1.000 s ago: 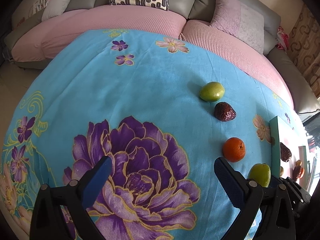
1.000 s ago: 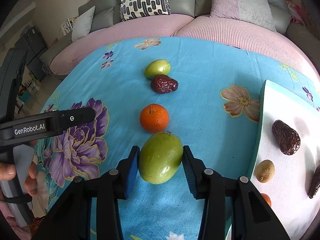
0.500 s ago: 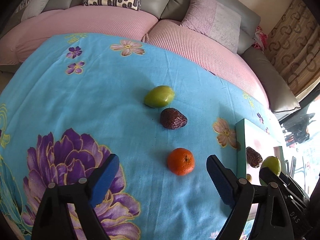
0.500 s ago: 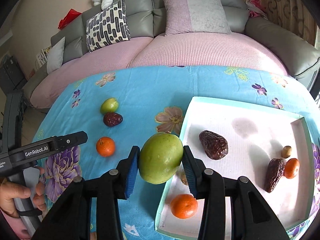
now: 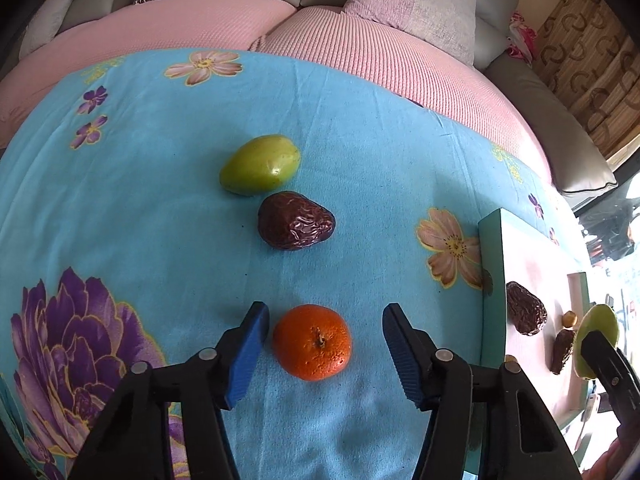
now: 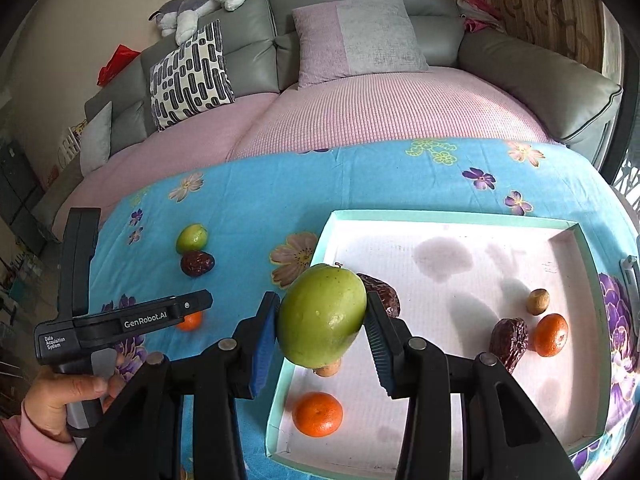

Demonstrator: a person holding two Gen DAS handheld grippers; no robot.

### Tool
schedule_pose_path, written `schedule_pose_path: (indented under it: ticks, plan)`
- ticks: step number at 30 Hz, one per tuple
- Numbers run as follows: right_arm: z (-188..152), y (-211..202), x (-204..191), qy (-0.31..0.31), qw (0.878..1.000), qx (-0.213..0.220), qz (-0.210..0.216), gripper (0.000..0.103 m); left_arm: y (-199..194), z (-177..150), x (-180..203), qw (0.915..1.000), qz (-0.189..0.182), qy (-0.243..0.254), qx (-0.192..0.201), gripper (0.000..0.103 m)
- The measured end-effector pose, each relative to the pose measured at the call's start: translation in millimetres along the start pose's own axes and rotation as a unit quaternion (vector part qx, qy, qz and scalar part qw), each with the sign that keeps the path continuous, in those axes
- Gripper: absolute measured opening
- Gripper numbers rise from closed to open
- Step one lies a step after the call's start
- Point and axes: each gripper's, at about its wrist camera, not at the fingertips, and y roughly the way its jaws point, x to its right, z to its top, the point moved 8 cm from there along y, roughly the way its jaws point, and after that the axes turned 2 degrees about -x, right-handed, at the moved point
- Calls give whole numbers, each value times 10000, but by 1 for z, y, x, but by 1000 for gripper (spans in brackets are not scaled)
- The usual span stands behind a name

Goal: Organize fruits
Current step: 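Lift the pear with right gripper while left gripper grasps an orange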

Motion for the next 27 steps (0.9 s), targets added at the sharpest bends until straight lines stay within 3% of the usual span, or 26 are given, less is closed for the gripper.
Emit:
schedule_pose_path:
  ticks: [4,7,16,27]
  plan:
    - [-2,3,1,10,10000,-53,-3,44,4,-2,-5,10000,23,-38,16,54]
    - [-4,4,1,-21,10000,-75,-11,45,3,-1,-10,9999,32,-104,58,42]
    - [-4,-3,12,31,10000,-4,-66,44,-13,-2,-6,9996,-184,-147,167,41]
    - [-1,-15,59,516,9980,69,-367,45,-50,-8,47,9960,-590,444,505,41]
